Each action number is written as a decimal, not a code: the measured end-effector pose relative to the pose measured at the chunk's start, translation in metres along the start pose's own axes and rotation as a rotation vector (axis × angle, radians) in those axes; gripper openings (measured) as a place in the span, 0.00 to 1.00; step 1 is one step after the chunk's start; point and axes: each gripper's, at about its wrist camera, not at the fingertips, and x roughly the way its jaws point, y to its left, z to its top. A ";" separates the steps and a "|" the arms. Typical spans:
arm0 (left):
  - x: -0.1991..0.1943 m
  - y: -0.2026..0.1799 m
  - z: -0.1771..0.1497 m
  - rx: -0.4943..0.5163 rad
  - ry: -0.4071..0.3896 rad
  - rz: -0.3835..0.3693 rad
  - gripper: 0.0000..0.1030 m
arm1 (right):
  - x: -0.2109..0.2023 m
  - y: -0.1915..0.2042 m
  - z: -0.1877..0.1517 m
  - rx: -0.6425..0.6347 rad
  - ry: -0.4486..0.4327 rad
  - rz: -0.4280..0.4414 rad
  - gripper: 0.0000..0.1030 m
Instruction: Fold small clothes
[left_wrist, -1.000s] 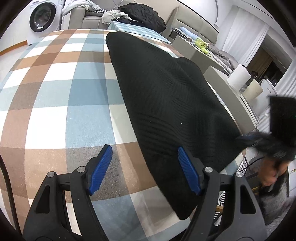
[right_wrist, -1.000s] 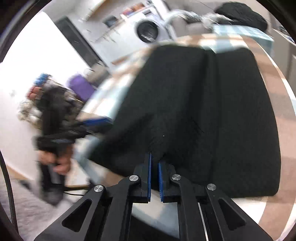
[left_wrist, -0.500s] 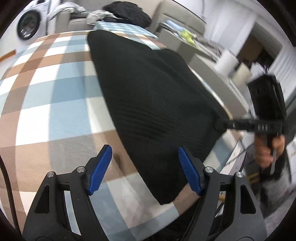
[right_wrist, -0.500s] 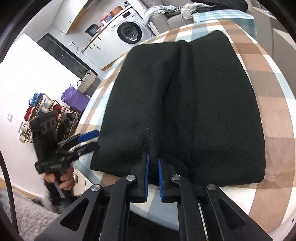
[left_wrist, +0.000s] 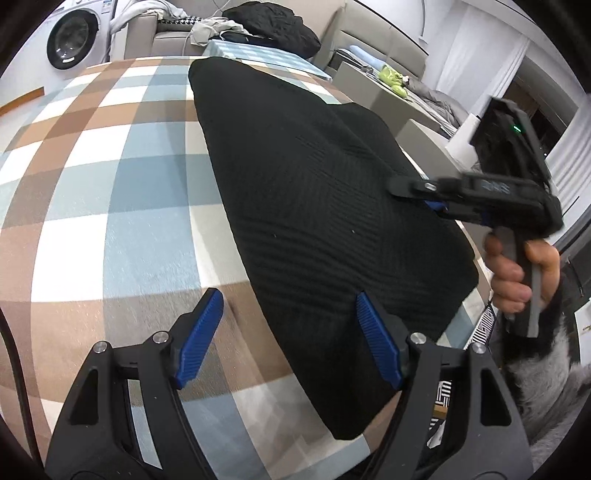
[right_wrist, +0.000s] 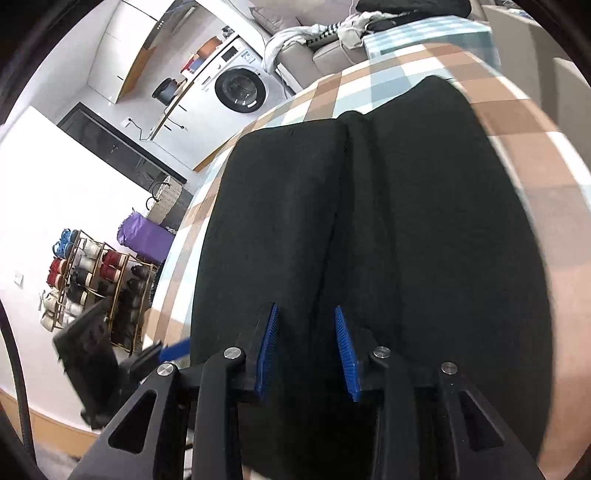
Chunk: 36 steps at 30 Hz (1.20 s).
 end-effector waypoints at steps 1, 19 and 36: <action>-0.001 0.000 0.001 0.002 -0.004 0.002 0.70 | 0.007 0.000 0.006 0.003 0.000 -0.017 0.31; 0.018 0.021 0.054 -0.056 -0.060 0.028 0.70 | 0.007 0.011 0.002 -0.039 -0.009 -0.107 0.21; 0.050 0.045 0.086 -0.178 -0.102 0.044 0.14 | -0.057 -0.028 -0.019 0.031 -0.134 -0.200 0.43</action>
